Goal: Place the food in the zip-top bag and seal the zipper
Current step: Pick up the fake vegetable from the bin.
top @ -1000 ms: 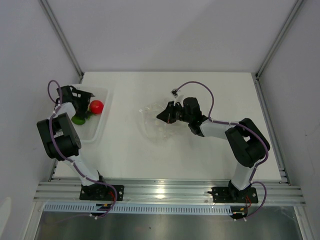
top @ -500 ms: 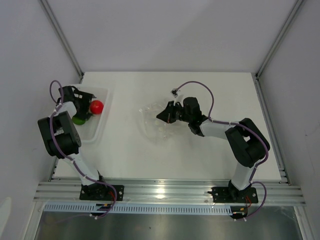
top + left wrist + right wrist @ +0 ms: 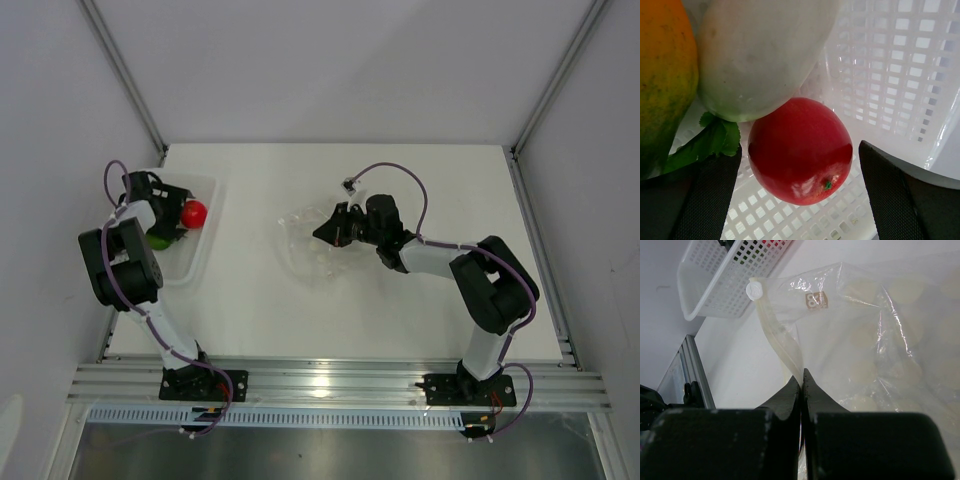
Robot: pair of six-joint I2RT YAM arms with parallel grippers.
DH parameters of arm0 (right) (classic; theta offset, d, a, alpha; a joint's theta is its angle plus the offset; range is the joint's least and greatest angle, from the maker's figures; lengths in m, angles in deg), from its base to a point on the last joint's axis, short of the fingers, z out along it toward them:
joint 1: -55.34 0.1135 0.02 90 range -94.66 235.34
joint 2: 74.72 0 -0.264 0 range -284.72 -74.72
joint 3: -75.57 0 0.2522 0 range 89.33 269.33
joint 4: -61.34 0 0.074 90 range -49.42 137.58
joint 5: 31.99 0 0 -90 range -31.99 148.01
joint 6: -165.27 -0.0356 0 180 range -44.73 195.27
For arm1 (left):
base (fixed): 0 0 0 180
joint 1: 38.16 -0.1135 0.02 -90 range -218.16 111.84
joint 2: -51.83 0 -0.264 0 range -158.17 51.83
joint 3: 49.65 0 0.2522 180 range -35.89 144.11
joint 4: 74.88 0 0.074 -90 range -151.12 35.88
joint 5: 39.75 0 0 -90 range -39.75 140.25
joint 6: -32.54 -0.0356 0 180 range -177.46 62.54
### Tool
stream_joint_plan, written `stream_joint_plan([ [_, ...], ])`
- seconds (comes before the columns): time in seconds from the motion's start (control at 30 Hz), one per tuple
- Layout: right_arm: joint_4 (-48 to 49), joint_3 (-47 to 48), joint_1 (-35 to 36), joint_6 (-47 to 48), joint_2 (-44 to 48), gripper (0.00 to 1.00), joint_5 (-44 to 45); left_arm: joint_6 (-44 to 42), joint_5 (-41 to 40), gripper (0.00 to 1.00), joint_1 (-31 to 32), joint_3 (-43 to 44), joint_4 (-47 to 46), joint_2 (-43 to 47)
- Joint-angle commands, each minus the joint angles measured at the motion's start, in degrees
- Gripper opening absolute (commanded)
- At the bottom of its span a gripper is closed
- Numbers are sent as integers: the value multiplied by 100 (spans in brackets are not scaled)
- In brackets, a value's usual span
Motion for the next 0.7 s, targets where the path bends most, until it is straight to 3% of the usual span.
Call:
stream_joint_plan([
  [0.0,203,184,-22,37,-45,0,-39,27,-108,100,51,199,27,-94],
  [0.4,211,184,-13,37,-45,0,-48,-17,-64,96,78,155,-61,-32],
  [0.67,203,176,-22,45,-36,0,-48,71,68,85,78,-90,-421,56],
])
